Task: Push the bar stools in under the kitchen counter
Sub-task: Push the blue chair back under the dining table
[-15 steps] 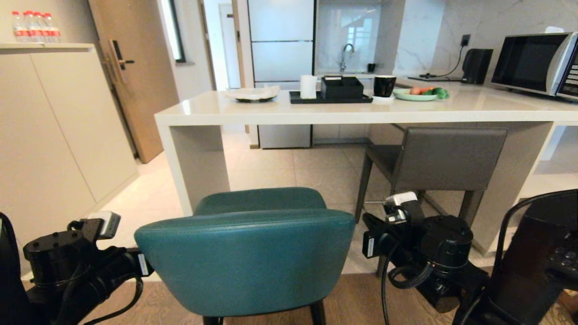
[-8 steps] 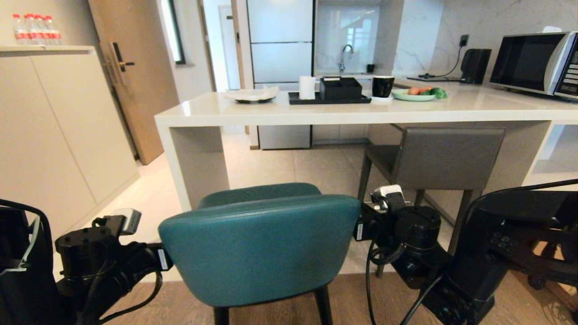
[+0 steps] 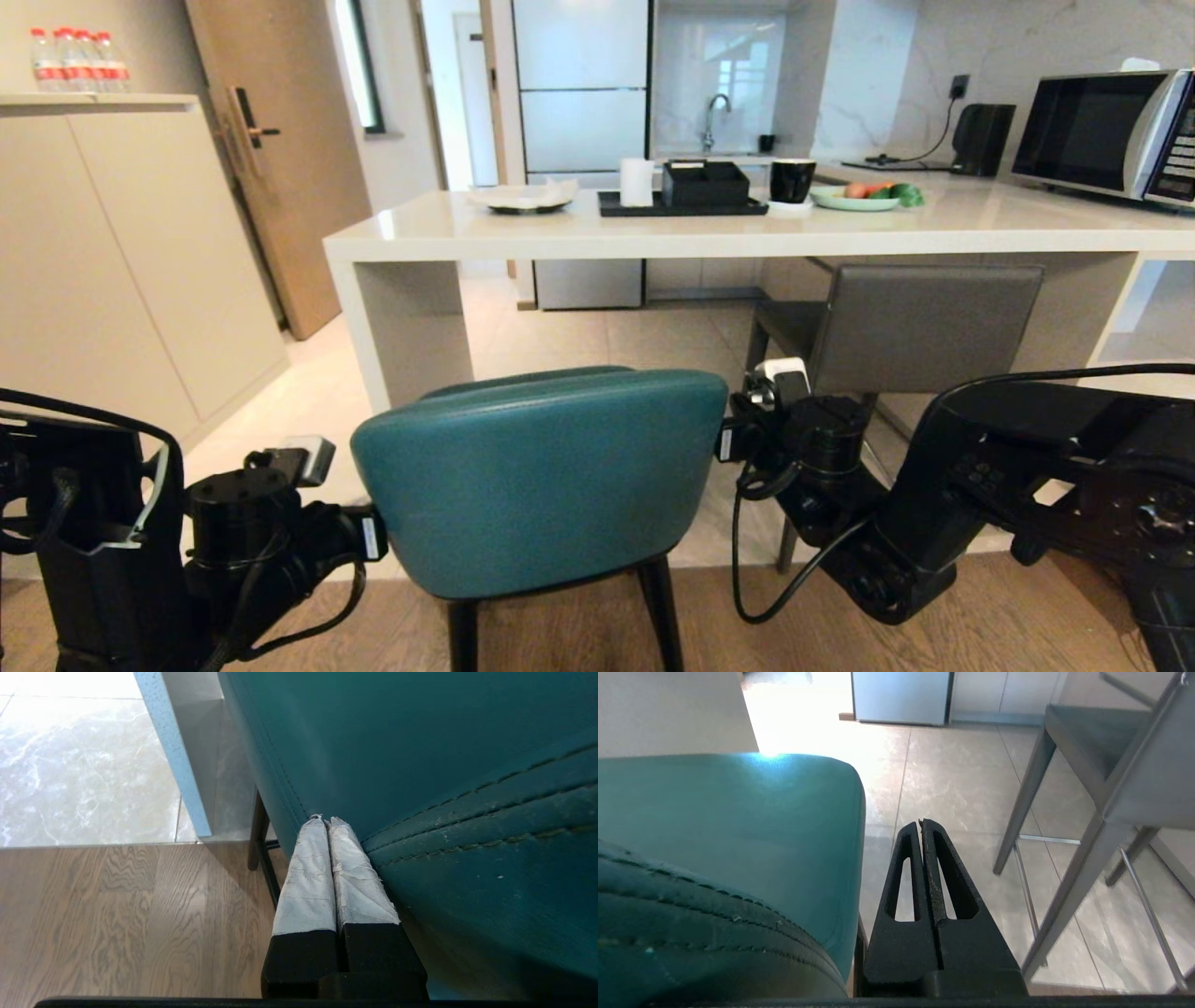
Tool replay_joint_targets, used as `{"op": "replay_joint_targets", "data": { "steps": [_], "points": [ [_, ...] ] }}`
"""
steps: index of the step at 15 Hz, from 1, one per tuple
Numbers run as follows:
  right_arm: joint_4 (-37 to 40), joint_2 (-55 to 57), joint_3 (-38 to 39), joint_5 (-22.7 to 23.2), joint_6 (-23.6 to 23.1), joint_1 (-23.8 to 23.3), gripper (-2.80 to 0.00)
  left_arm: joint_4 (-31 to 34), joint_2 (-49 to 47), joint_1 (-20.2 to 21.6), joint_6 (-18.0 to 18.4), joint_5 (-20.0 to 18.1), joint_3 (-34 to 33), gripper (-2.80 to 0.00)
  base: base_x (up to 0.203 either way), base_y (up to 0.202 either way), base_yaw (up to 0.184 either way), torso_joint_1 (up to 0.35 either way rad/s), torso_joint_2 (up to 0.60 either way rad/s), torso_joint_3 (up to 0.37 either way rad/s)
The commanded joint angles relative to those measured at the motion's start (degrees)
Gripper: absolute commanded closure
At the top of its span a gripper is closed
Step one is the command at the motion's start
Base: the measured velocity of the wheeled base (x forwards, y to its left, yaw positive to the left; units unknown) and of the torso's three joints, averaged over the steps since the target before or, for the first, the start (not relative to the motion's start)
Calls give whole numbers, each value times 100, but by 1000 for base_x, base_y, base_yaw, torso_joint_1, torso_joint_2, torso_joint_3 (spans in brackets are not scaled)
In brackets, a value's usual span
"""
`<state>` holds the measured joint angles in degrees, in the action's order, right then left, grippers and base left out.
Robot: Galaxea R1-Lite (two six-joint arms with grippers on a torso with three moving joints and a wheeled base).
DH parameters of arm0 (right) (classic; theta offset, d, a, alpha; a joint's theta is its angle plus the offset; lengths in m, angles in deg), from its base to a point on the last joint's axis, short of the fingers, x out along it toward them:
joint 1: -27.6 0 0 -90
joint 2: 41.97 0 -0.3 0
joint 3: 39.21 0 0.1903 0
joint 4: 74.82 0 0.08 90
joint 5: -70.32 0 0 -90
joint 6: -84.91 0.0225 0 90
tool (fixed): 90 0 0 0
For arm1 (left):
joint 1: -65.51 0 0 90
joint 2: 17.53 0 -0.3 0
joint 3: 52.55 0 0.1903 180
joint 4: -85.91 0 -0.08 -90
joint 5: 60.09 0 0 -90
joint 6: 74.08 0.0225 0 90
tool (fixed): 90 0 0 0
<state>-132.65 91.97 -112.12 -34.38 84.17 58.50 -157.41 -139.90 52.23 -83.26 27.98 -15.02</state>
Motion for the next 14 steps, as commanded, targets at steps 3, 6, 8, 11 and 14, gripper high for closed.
{"op": "replay_joint_targets", "data": {
  "steps": [3, 6, 8, 11, 14],
  "points": [
    [-119, 35, 242, 11, -26, -274, 0, -97, -201, -289, -4, 259, 546, 0, 0, 0, 0, 0, 0, 0],
    [-208, -216, 502, 109, -14, -335, 0, -96, -373, -250, 38, 445, 960, 0, 0, 0, 0, 0, 0, 0],
    [-235, -237, 542, 143, -14, -396, 0, -18, -473, -237, 37, 449, 1106, 0, 0, 0, 0, 0, 0, 0],
    [-305, -255, 559, 210, -23, -462, 0, 225, -655, -228, 46, 596, 1650, 0, 0, 0, 0, 0, 0, 0],
    [-397, -237, 651, 275, -23, -471, 0, 746, -661, -177, 47, 631, 2309, 0, 0, 0, 0, 0, 0, 0]
  ]
}}
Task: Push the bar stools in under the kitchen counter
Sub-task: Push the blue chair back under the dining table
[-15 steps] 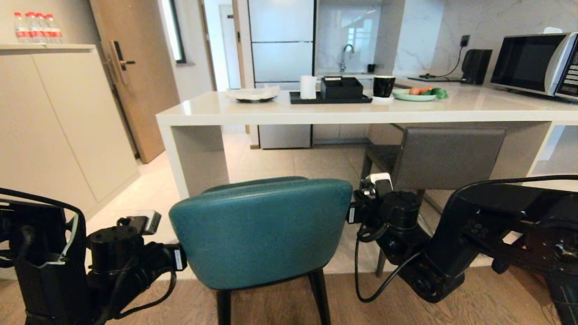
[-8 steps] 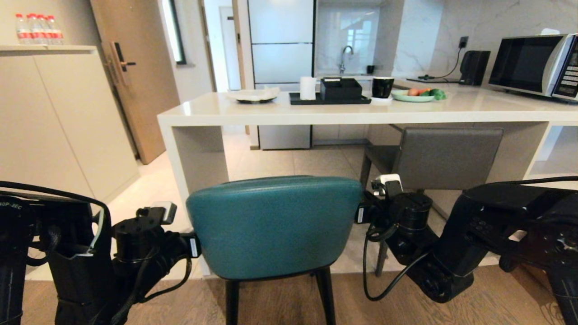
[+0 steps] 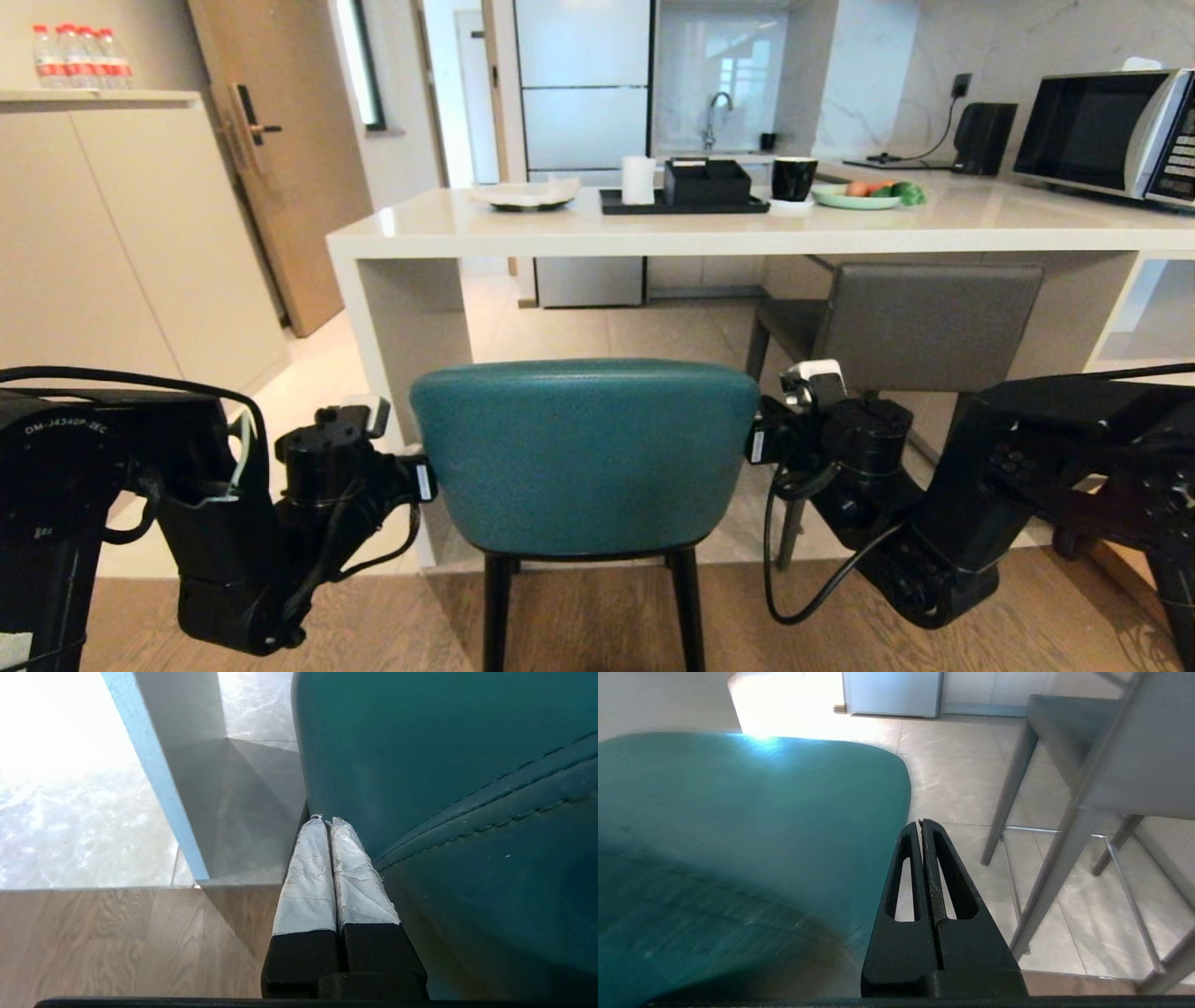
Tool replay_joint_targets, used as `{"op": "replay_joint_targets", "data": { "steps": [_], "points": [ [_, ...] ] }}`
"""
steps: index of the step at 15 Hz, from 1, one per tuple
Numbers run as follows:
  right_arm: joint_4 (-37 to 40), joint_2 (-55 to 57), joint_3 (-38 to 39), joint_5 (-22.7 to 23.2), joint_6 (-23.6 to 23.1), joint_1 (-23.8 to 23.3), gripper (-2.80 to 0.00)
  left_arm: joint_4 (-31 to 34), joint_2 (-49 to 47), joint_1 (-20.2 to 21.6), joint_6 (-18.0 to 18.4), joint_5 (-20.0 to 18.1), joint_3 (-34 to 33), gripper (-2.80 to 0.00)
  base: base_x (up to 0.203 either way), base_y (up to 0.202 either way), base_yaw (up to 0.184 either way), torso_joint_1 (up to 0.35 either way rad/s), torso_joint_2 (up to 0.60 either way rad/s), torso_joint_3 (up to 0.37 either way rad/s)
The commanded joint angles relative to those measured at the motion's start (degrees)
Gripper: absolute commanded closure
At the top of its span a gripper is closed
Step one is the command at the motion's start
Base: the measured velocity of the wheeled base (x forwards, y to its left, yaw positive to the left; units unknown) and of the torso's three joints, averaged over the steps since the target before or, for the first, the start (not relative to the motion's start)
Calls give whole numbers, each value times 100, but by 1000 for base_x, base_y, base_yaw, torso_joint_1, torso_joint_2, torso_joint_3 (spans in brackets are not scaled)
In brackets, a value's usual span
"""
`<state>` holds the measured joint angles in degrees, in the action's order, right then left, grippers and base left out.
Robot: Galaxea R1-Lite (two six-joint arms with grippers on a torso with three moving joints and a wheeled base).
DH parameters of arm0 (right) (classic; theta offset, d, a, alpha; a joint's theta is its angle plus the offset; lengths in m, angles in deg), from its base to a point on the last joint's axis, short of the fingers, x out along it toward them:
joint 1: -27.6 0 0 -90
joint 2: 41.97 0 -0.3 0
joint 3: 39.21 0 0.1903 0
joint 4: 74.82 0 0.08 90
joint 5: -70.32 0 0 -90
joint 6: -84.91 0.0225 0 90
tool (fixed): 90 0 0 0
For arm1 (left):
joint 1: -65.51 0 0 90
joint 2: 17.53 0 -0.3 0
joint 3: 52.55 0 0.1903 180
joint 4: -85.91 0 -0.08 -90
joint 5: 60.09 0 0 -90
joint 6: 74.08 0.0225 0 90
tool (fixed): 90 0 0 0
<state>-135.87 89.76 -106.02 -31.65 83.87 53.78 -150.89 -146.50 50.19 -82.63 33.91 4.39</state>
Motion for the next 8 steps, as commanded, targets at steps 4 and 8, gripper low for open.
{"op": "replay_joint_targets", "data": {
  "steps": [4, 8],
  "points": [
    [-50, 60, -63, 64, 3, -57, 0, 381, 68, 95, 151, 48, 684, 0, 0, 0, 0, 0, 0, 0],
    [129, 251, -555, 81, 7, -86, 0, -138, 4, 29, 151, 39, 223, 0, 0, 0, 0, 0, 0, 0]
  ]
}}
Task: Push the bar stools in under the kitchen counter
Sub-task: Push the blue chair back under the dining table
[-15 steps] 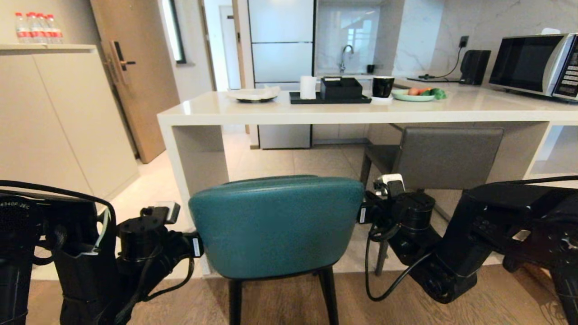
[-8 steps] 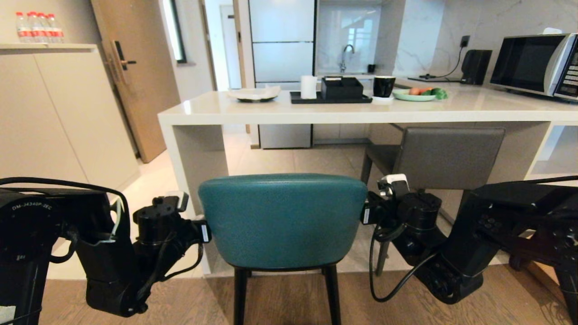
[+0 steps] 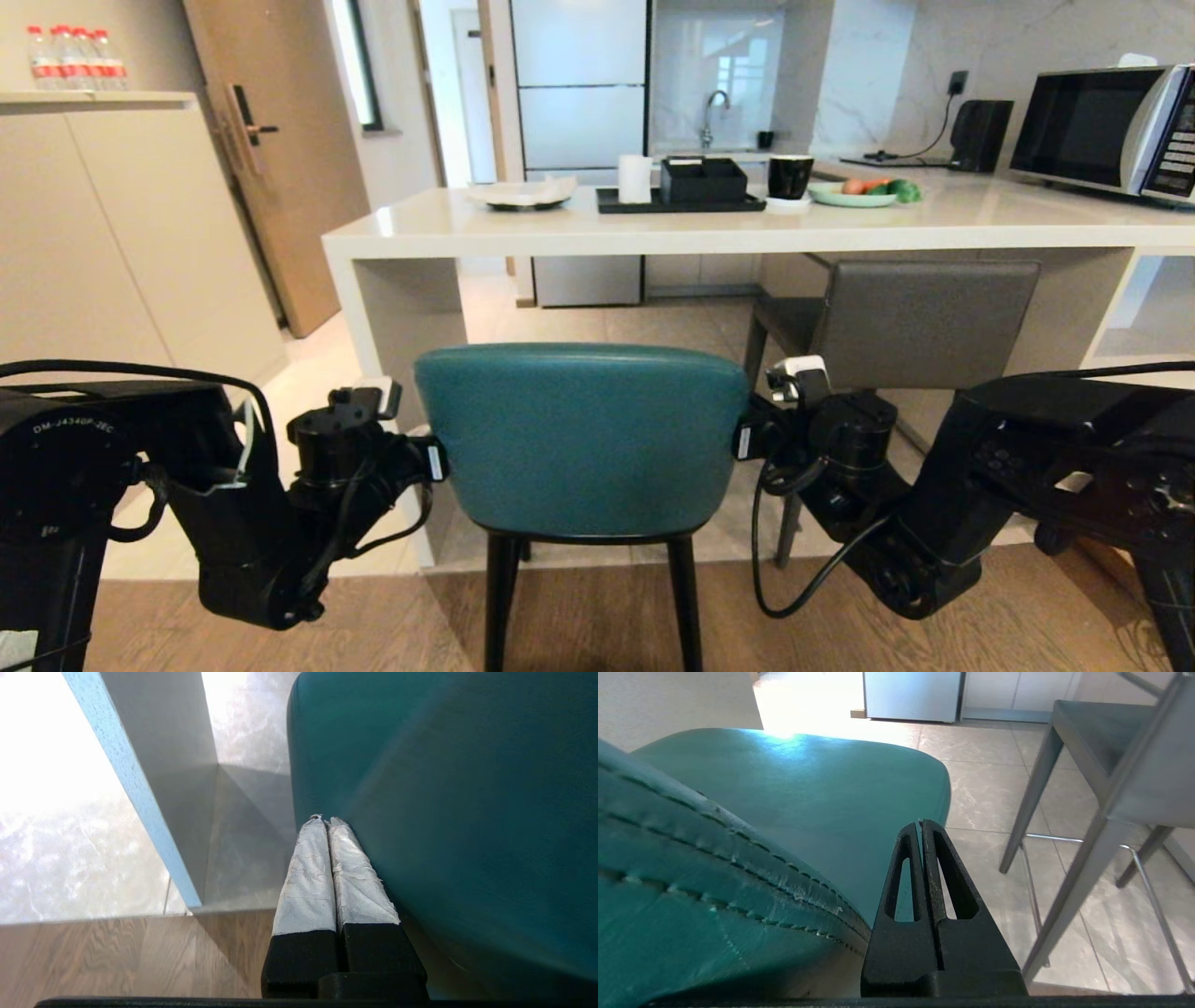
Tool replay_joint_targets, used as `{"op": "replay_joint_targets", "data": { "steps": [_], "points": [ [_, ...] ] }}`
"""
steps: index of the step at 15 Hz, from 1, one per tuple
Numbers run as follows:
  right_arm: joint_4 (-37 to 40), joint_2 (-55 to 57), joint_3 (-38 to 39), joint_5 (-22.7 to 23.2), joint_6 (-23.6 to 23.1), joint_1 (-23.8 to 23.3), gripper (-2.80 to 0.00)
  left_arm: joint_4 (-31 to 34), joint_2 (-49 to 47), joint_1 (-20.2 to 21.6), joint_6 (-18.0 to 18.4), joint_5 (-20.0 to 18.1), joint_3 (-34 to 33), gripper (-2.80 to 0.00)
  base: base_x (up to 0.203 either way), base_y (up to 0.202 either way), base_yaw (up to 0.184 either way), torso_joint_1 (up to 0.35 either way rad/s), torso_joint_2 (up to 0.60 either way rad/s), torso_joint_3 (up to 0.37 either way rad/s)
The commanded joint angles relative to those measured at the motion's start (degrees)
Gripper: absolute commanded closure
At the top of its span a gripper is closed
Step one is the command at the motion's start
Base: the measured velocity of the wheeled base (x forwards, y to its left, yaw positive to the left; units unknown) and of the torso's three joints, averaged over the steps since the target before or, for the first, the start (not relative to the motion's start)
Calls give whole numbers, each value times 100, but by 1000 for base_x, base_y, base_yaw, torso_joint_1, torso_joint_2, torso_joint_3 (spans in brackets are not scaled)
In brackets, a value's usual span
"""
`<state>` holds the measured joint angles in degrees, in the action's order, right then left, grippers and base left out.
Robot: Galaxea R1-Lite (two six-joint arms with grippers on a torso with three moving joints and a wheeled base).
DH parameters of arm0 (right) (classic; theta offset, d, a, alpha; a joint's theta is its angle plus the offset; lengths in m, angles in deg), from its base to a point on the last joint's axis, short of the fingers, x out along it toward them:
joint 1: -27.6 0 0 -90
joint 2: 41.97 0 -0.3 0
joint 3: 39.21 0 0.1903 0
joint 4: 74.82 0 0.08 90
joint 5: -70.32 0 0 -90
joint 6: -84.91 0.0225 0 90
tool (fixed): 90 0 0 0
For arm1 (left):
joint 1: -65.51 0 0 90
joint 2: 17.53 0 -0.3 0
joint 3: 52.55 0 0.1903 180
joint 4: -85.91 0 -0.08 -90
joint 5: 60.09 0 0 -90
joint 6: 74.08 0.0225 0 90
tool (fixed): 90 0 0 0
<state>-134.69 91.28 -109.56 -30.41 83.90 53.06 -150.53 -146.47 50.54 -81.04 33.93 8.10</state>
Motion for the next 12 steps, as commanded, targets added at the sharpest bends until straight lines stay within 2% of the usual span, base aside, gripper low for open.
{"op": "replay_joint_targets", "data": {
  "steps": [1, 6, 10, 12],
  "points": [
    [133, 105, -363, -43, 5, -13, 0, -259, -91, -14, -7, 43, -143, 0, 0, 0, 0, 0, 0, 0],
    [606, 230, -1018, -48, 5, -15, 0, -281, -149, -146, -7, 75, -107, 0, 0, 0, 0, 0, 0, 0],
    [583, 237, -923, -68, 12, -7, 0, -272, -225, -129, -3, 73, -47, 0, 0, 0, 0, 0, 0, 0],
    [533, 150, -760, -70, 20, -15, 0, -206, -329, -109, 1, 84, 269, 0, 0, 0, 0, 0, 0, 0]
  ]
}}
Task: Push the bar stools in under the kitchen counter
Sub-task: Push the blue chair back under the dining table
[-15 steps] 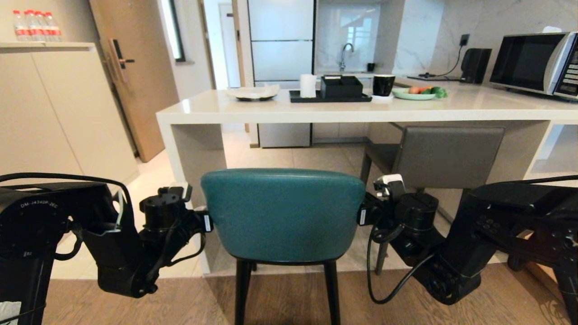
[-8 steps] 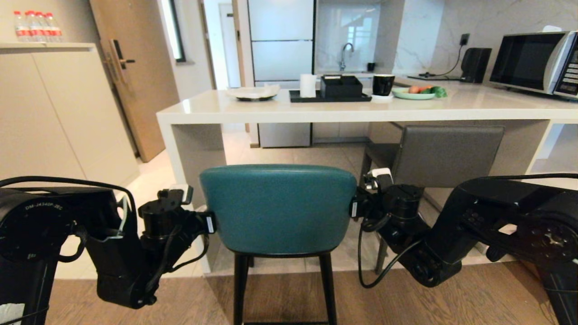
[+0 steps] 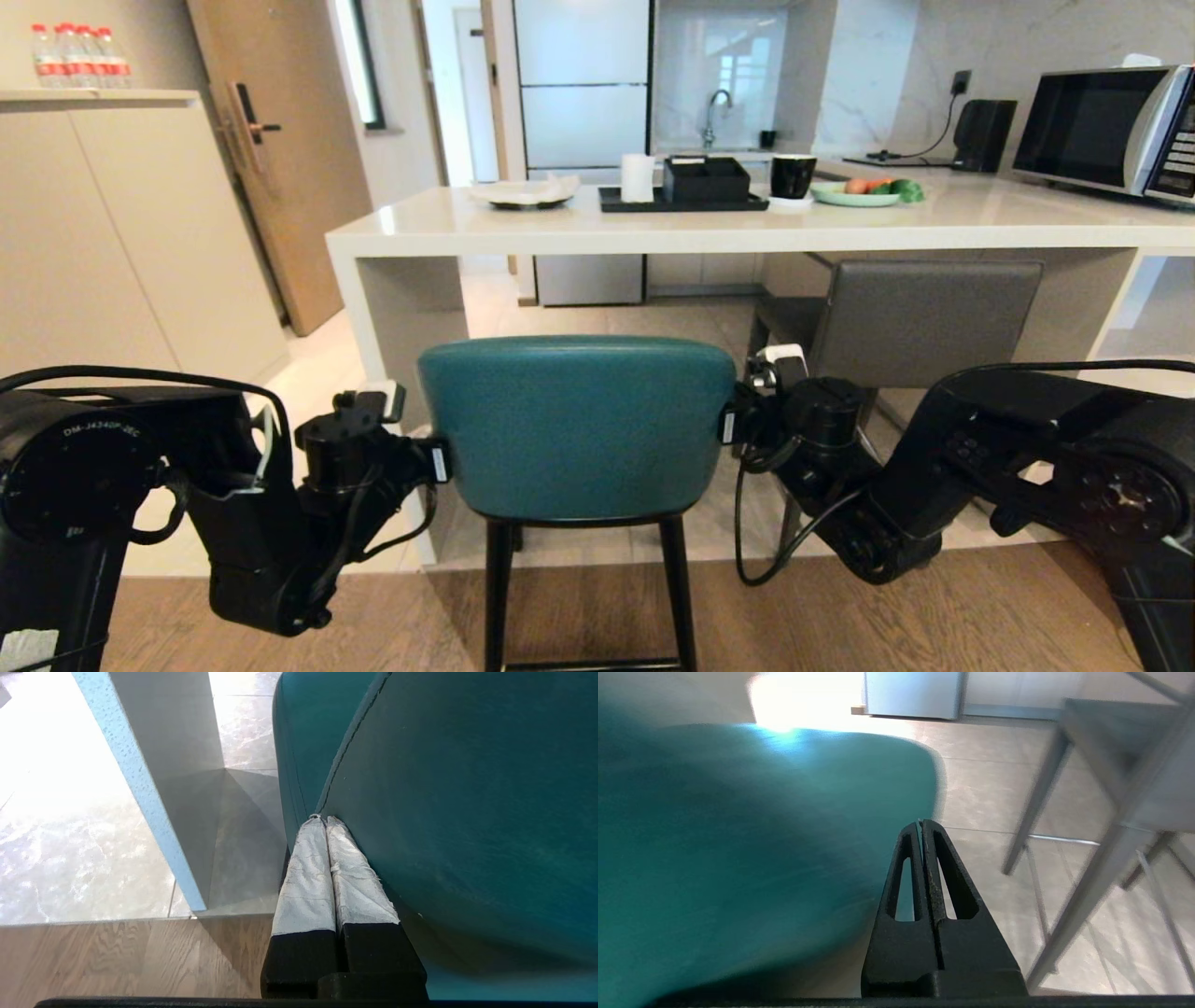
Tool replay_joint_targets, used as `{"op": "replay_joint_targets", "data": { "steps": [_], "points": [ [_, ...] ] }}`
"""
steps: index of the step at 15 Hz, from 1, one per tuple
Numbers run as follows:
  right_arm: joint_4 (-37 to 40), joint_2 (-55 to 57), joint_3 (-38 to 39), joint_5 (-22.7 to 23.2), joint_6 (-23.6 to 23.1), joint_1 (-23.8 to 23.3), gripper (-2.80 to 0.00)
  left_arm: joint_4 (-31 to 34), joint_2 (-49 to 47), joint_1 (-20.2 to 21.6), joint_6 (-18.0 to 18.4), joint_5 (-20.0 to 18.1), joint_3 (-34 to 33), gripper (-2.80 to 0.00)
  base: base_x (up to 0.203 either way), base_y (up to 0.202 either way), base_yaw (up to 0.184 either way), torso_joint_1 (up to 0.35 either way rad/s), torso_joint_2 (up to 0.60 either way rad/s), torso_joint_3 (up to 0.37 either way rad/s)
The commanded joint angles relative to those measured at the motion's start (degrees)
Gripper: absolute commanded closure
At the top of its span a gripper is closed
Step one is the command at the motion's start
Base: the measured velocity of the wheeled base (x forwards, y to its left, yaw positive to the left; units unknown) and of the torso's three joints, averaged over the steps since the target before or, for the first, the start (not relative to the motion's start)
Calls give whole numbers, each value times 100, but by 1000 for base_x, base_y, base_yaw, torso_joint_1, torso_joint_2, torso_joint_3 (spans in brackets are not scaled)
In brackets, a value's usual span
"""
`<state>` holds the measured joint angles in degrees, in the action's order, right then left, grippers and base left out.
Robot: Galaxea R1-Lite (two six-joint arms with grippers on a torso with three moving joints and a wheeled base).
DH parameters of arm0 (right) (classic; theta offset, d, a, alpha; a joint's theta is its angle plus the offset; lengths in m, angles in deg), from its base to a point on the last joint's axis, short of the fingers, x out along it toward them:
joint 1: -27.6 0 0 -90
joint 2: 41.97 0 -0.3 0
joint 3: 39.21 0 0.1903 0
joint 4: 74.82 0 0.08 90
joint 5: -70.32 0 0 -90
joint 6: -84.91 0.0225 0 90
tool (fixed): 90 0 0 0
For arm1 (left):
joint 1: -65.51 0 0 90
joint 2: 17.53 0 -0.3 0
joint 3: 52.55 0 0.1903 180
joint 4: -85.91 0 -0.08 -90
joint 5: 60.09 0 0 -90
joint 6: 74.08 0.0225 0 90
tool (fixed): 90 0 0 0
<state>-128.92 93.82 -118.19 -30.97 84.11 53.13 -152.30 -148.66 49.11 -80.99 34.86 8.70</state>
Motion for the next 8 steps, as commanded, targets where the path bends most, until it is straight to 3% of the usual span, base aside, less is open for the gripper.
{"op": "replay_joint_targets", "data": {
  "steps": [1, 4, 8],
  "points": [
    [-58, -106, 131, -14, 1, -22, 0, 129, -120, 43, 3, -4, 368, 0, 0, 0, 0, 0, 0, 0],
    [-58, -114, 136, -23, 1, -13, 0, 334, -20, 66, 14, -12, 518, 0, 0, 0, 0, 0, 0, 0],
    [-58, -69, 94, -14, 1, -31, 0, 91, -36, 5, 29, -3, 294, 0, 0, 0, 0, 0, 0, 0]
  ]
}}
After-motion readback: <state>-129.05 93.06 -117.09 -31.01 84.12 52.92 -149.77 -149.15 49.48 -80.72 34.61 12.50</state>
